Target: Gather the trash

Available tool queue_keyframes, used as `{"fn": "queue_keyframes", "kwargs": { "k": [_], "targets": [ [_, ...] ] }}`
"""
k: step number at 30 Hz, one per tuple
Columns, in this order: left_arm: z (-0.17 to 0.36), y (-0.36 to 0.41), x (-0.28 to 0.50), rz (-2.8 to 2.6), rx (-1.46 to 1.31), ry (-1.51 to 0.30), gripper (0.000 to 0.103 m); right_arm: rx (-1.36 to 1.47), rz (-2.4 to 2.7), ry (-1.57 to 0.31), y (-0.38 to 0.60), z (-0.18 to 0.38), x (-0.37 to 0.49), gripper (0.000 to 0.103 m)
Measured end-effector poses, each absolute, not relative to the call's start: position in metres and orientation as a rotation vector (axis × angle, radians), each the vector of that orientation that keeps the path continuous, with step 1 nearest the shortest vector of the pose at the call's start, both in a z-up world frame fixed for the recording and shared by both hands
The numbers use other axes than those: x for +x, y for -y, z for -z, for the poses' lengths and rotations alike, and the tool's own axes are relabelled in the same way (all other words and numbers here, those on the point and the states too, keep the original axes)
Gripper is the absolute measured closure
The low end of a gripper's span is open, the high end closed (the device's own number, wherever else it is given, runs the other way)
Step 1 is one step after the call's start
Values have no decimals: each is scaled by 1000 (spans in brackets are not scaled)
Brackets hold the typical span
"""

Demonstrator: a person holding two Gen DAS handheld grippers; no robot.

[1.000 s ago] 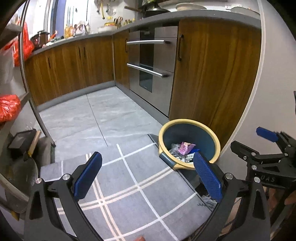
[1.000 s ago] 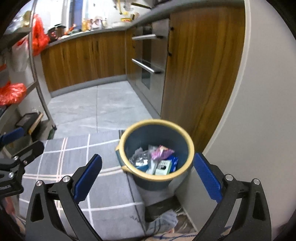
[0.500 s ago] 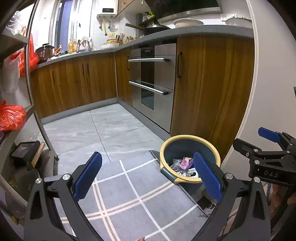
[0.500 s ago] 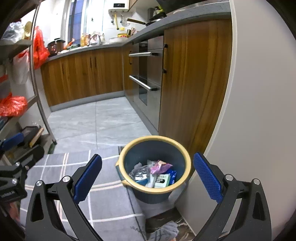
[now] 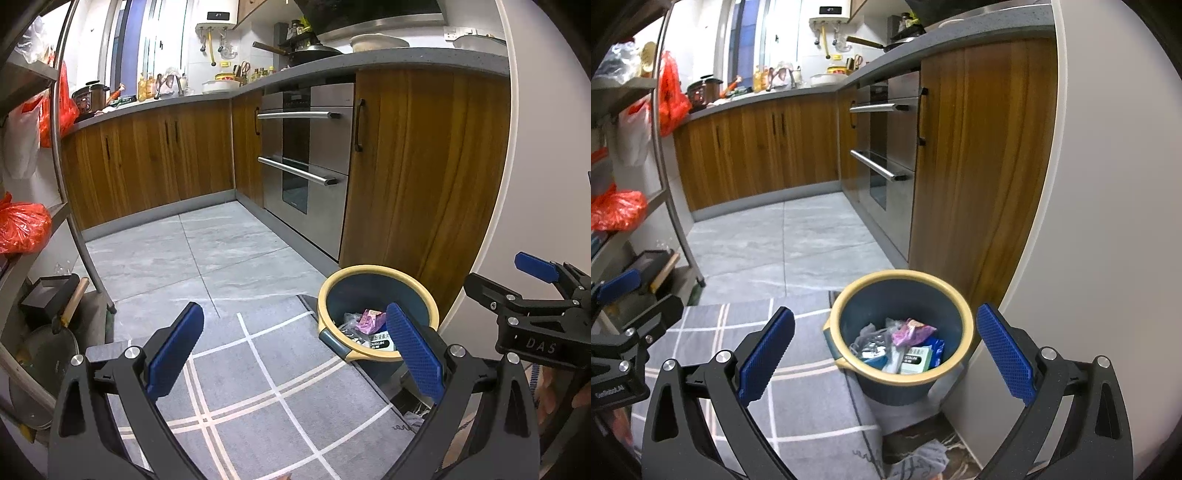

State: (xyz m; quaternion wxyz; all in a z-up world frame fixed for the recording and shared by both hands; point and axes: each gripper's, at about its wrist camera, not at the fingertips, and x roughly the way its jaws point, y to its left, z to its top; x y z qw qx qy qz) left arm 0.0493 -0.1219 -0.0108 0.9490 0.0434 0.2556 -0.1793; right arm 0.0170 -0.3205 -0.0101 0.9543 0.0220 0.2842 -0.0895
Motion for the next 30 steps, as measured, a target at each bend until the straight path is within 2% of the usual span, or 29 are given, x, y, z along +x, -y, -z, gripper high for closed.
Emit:
{"fn": "queue_keyframes", "kwargs": {
  "k": [30],
  "targets": [
    [12,121,48,361,101,-522,6,49,183,-579,321,11,17,5]
  ]
}}
